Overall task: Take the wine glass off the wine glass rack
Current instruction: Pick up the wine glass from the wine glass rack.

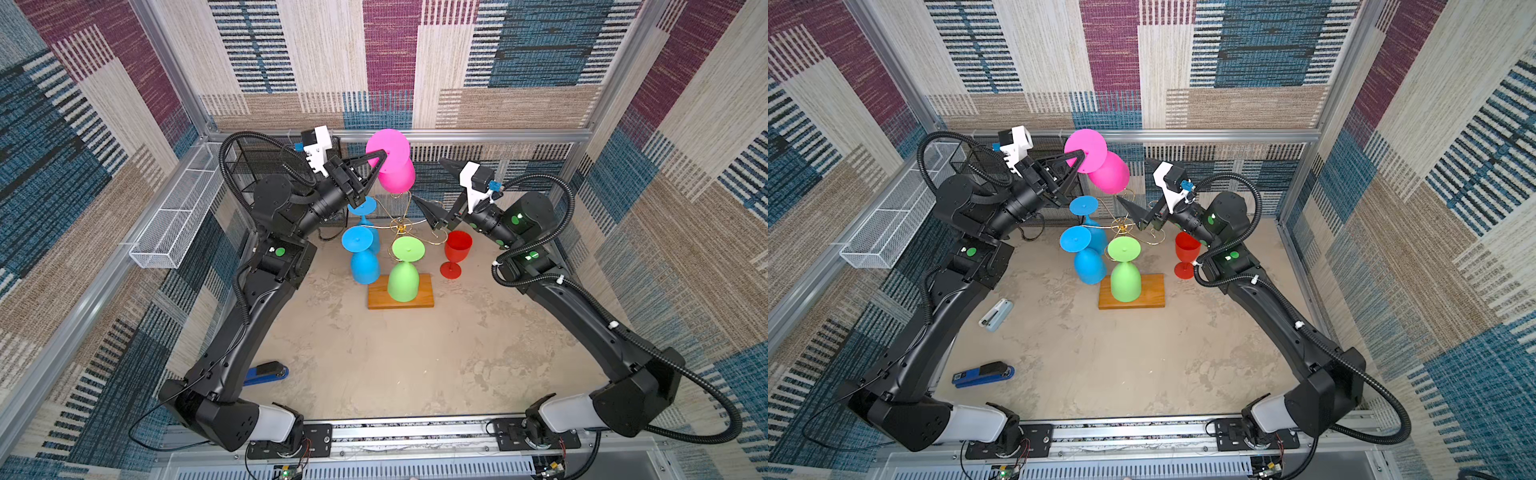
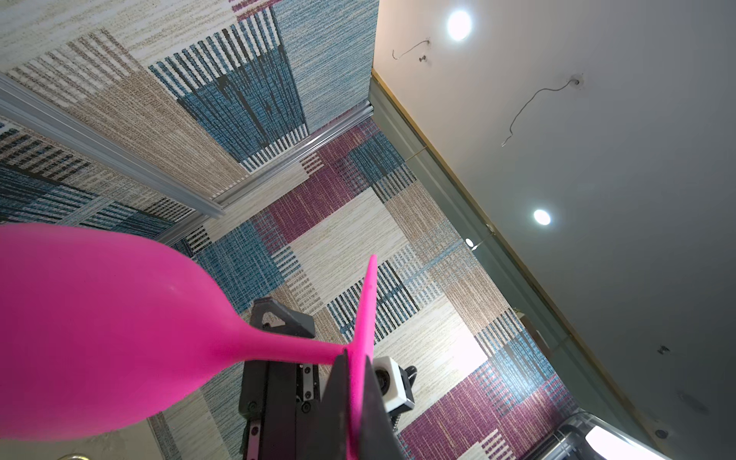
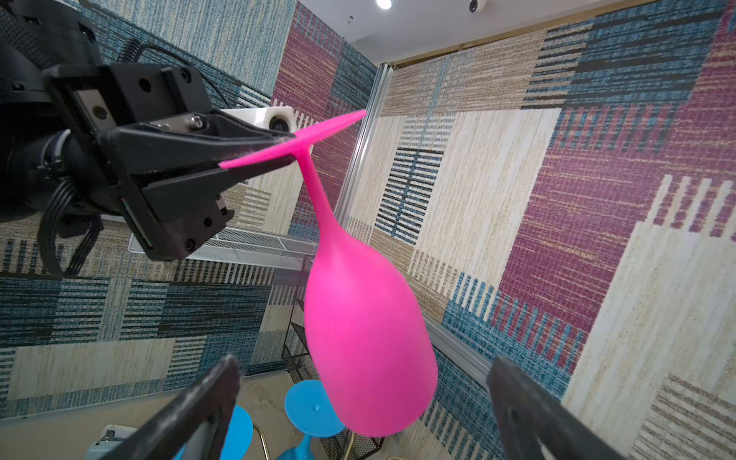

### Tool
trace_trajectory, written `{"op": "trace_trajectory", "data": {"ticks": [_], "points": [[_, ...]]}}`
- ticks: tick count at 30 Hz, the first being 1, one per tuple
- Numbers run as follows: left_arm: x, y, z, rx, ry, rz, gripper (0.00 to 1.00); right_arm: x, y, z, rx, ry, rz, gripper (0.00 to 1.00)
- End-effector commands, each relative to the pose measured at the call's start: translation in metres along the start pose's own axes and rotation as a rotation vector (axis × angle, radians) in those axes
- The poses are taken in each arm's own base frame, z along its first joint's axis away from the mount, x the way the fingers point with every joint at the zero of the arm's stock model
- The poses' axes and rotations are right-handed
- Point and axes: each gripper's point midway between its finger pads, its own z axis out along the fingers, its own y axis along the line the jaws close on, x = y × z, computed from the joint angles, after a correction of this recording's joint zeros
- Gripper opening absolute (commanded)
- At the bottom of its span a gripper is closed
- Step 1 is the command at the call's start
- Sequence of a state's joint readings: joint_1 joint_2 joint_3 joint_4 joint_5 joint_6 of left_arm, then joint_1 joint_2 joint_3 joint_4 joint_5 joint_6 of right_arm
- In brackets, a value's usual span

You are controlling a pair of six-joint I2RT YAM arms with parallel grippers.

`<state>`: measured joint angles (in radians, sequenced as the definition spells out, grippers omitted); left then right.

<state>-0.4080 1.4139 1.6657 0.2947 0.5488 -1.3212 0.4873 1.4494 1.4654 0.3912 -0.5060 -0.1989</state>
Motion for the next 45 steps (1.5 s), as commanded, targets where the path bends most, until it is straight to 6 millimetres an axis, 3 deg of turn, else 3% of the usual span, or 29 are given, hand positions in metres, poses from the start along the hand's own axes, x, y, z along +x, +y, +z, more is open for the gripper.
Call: {"op": "trace_trajectory", "data": {"ticks": [1, 7, 17, 25, 41, 45], "points": [[-0.003, -0.004, 0.0, 0.016, -0.014, -0.031, 0.0, 0.0, 0.005, 0.011, -0.039, -0.012, 0.005, 0.99], [-0.004, -0.009, 0.0, 0.029, -0.004, -0.048, 0.0, 0.023, 0.006, 0.035, -0.04, 0.032, 0.049, 0.99], [-0.005, -0.01, -0.001, 0.039, 0.002, -0.07, 0.0, 0.041, -0.008, 0.066, 0.023, 0.079, 0.081, 1.0], [-0.003, -0.006, 0.001, 0.056, 0.031, -0.11, 0.0, 0.049, -0.009, 0.075, 0.04, 0.095, 0.097, 0.96], [-0.009, -0.006, -0.003, 0.075, 0.011, -0.114, 0.0, 0.043, -0.008, 0.071, 0.046, 0.114, 0.13, 0.79], [-0.008, -0.008, -0.003, 0.085, 0.015, -0.113, 0.1, 0.038, -0.008, 0.069, 0.048, 0.116, 0.148, 0.77]]}}
